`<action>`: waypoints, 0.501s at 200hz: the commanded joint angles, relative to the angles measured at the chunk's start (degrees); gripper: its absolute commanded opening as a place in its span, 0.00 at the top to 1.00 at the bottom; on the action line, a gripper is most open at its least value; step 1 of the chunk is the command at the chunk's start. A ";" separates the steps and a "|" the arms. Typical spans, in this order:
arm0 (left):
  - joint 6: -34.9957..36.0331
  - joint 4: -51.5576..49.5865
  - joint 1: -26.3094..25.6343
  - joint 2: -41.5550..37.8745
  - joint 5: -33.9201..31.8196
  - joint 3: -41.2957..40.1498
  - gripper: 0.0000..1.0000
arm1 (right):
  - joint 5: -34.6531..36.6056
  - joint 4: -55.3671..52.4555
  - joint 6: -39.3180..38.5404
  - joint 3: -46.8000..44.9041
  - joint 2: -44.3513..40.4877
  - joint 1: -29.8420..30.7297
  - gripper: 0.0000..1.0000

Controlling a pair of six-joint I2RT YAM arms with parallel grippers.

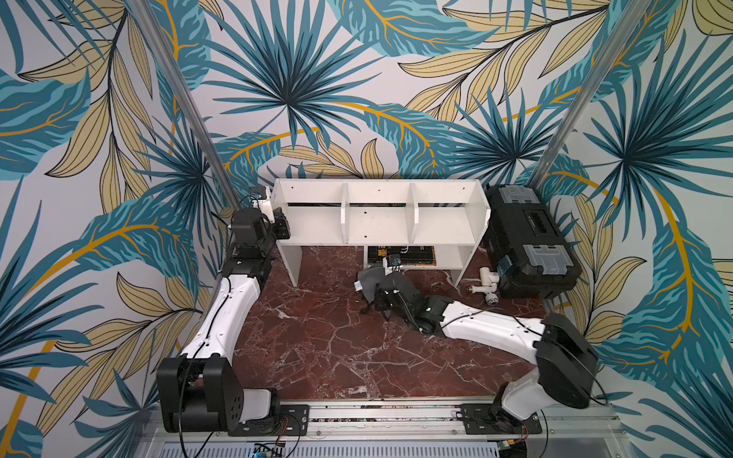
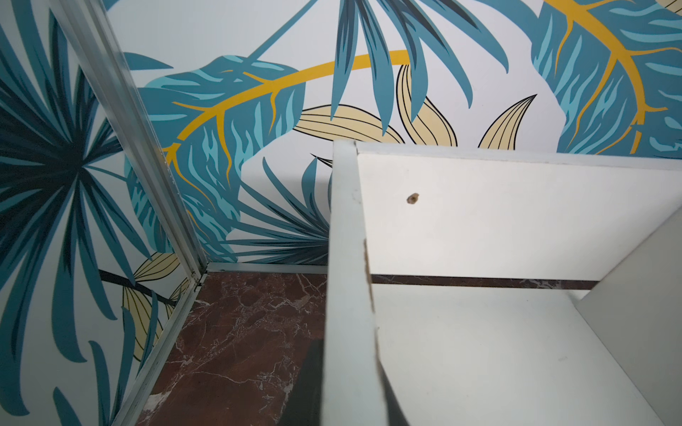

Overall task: Wipe the bookshelf clean with a cloth
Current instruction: Wipe the dust from the shelf.

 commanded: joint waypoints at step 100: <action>-8.51 -4.06 -0.12 0.33 7.02 -2.07 1.00 | -4.46 -42.68 -5.20 36.14 -2.40 -23.40 1.00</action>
